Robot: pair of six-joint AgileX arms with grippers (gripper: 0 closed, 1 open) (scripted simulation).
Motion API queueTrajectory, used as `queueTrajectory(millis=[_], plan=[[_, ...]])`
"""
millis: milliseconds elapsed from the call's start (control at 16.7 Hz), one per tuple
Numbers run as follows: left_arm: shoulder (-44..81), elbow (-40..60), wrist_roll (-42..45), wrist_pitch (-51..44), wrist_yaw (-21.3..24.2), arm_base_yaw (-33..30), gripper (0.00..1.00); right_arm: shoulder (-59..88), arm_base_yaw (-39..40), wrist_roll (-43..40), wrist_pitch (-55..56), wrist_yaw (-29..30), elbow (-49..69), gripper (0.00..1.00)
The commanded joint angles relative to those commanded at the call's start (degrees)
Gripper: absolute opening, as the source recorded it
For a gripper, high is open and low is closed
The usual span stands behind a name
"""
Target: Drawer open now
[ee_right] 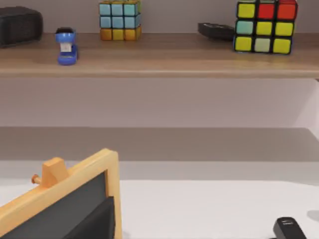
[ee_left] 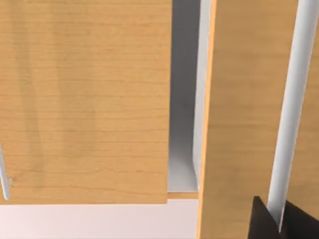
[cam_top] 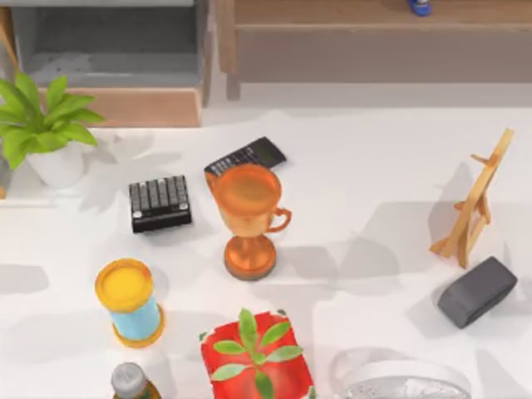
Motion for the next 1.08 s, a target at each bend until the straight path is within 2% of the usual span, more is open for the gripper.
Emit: queueTrajectory(millis=[180,420,1080], plan=[[-1.75,-4.40,0.05,2.46,2.55,2.60,0.00,0.00,0.00,0.00,0.00,0.00,0.00,1.00],[-1.92,-4.79,0.03,2.70,2.82,2.87,0.00,0.00,0.00,0.00,0.00,0.00,0.00,1.00],[-1.92,-4.79,0.03,2.70,2.82,2.87,0.83,0.00,0.00,0.00,0.00,0.00,0.00,1.00]])
